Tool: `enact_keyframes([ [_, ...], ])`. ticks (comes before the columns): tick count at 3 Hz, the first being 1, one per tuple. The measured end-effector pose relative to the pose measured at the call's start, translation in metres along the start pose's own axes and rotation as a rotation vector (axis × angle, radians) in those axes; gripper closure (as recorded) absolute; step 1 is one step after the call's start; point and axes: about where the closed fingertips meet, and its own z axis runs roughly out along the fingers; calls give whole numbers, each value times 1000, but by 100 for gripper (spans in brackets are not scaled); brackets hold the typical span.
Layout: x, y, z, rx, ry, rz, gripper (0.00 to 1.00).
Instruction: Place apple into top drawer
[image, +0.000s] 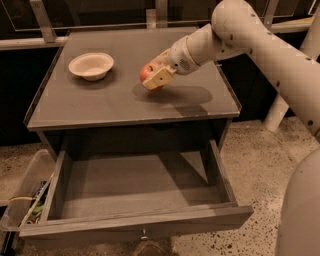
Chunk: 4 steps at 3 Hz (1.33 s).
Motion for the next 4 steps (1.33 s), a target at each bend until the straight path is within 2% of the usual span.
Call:
enact_keyframes([
  [1,4,17,-22,24,-6,-13,100],
  [2,14,43,-49,64,-17,-18,100],
  [4,49,110,-98,142,-16,29,100],
])
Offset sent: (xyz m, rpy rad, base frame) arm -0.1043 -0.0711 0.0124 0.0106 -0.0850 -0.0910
